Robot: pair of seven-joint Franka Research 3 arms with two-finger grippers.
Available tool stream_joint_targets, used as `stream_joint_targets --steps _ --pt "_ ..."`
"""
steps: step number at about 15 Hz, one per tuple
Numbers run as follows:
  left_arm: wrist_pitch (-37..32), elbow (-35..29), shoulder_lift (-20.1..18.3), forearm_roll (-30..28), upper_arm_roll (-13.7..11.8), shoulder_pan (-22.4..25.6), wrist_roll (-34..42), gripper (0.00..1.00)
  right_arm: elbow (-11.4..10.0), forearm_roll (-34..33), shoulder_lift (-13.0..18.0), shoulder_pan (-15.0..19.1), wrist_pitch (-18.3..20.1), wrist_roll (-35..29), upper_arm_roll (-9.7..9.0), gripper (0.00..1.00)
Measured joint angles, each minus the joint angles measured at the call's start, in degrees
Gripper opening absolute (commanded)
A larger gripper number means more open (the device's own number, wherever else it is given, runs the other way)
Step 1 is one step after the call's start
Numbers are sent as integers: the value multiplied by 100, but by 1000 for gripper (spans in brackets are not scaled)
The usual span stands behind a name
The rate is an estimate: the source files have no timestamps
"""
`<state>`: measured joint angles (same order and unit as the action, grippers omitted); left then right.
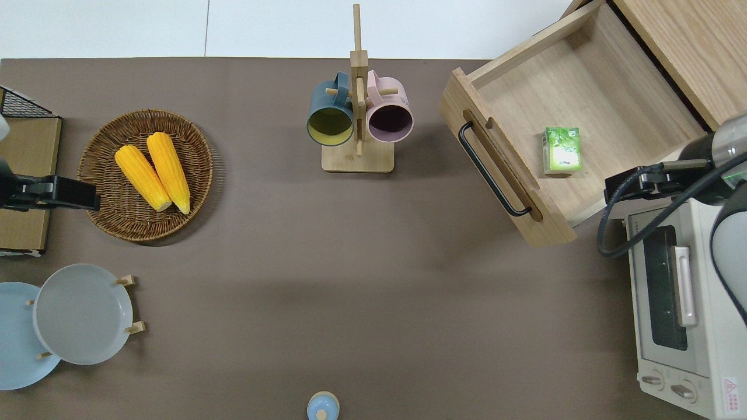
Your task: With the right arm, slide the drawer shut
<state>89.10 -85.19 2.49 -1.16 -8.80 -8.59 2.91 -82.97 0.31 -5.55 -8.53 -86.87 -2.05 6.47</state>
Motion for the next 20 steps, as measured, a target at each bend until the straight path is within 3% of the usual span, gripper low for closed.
stream_joint_targets --steps 16,18,20 --pt "0 0 0 0 0 0 0 995 35 -241 0 -25 0 4 -72 967" --pt "0 0 0 0 0 0 0 998 36 -241 0 -26 0 4 -73 731" --pt "0 0 0 0 0 0 0 998 36 -241 0 -25 0 6 -72 372"
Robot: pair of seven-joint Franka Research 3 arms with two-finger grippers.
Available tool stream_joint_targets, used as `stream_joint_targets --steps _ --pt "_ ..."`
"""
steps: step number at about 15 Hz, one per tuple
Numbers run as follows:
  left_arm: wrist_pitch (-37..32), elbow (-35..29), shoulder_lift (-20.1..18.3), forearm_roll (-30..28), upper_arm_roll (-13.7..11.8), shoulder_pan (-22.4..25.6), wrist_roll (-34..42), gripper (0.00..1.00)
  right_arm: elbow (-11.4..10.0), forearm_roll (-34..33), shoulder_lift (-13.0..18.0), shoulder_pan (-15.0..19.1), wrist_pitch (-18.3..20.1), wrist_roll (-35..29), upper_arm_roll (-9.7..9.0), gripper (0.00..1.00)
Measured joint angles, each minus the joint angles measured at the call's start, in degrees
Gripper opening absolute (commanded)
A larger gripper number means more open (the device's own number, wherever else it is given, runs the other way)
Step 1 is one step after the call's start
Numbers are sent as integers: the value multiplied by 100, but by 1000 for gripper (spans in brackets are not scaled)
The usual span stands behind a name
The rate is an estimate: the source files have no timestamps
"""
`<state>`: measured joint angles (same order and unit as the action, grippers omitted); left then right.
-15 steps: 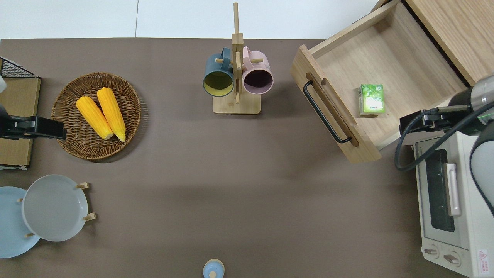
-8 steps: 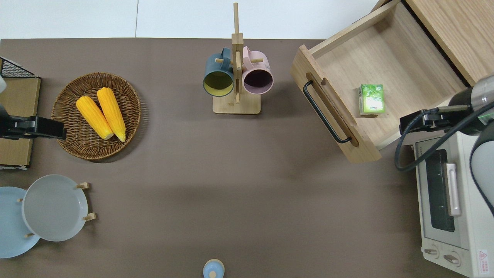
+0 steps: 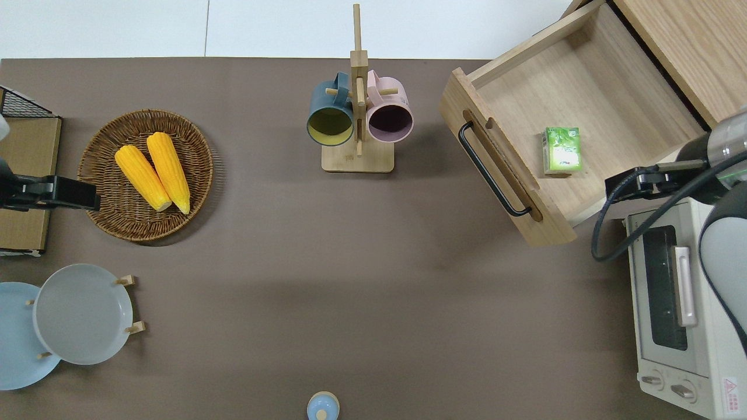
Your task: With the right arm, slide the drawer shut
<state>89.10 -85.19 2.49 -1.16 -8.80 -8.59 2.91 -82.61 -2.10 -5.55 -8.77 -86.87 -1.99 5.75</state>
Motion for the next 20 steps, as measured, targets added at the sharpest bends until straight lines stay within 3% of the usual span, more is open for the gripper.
stream_joint_targets --steps 2,3,17,20 --pt "0 0 0 0 0 0 0 998 5 0 0 11 6 1 2 58" --pt "0 0 0 0 0 0 0 995 14 0 1 14 19 2 5 1" --pt "0 0 0 0 0 0 0 998 45 0 31 4 67 148 -24 0" --pt "0 0 0 0 0 0 0 995 152 1 53 -10 198 148 -59 0"
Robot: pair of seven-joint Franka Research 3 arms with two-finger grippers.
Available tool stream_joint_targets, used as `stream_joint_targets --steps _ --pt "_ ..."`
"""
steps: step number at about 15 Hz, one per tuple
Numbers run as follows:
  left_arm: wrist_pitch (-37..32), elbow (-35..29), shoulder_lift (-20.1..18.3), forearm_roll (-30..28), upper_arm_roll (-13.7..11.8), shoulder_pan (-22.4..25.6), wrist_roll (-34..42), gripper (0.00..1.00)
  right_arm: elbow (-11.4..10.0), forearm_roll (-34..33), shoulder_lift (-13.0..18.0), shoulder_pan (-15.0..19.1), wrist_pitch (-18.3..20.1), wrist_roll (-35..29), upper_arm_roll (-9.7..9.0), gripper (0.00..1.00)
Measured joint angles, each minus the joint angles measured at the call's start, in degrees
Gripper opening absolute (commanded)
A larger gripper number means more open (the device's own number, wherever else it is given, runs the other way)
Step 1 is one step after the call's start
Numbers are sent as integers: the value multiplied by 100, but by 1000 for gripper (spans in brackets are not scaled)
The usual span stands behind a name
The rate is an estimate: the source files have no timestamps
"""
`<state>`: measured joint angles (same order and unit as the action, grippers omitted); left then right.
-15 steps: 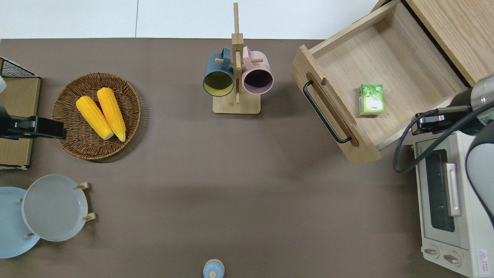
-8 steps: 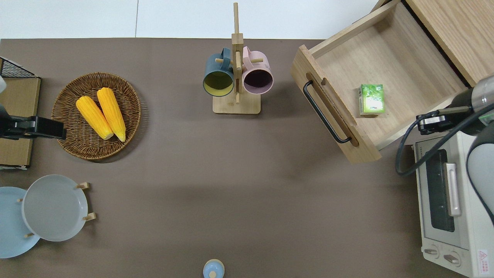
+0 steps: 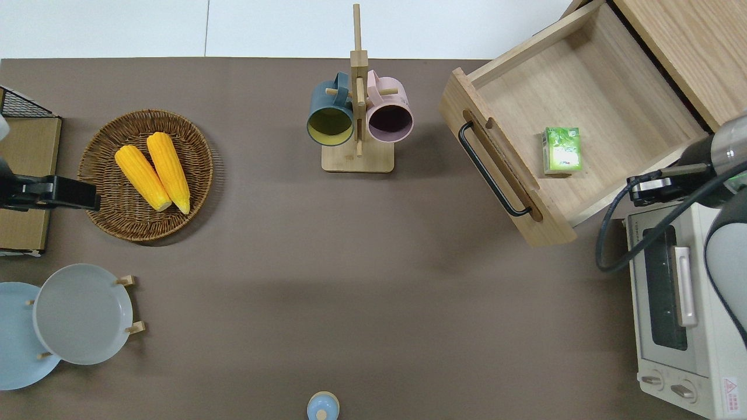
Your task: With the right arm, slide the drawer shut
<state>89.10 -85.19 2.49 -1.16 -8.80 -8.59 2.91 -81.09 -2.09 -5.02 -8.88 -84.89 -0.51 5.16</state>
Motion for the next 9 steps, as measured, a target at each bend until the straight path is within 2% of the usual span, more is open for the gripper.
stream_joint_targets --steps 5,9 --pt "0 0 0 0 0 0 0 995 228 62 16 -97 173 -148 -48 0" --pt "0 0 0 0 0 0 0 998 332 72 16 -484 188 -895 -69 0"
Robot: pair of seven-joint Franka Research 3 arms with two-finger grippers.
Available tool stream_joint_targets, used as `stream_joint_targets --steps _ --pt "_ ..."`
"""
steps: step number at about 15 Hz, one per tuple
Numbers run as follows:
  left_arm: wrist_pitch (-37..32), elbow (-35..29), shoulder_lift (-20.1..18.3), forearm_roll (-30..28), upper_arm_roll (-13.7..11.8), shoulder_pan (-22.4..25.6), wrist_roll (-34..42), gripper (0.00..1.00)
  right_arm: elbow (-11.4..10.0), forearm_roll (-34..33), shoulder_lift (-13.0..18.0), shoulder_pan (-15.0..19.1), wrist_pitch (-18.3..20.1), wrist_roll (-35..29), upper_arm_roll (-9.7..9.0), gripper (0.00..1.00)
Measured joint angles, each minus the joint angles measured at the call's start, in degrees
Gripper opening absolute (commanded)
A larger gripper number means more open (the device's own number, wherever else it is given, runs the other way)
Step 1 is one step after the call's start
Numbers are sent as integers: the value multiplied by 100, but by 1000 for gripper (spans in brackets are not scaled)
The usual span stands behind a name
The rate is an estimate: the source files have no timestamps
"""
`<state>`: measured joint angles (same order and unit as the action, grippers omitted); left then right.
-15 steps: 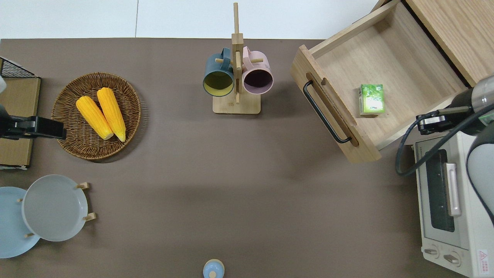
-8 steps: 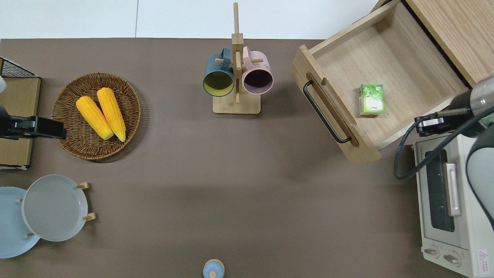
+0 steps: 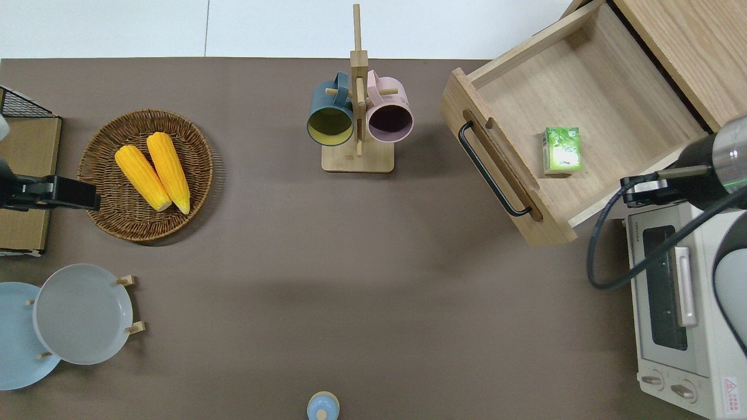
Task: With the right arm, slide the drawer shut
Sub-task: 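Swing the right arm over and push against the drawer's front edge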
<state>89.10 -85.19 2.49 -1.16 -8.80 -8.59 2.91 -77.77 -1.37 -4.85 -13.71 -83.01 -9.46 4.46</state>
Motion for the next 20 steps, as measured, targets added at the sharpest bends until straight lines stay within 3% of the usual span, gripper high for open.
stream_joint_targets --steps 9,14,20 --pt "0 0 0 0 0 0 0 995 22 0 -104 -989 -164 -2097 -13 0" --pt "0 0 0 0 0 0 0 998 22 1 -468 -1462 -589 -3283 -18 0" --pt "0 0 0 0 0 0 0 998 23 -1 -928 -1610 -840 -4292 -13 0"
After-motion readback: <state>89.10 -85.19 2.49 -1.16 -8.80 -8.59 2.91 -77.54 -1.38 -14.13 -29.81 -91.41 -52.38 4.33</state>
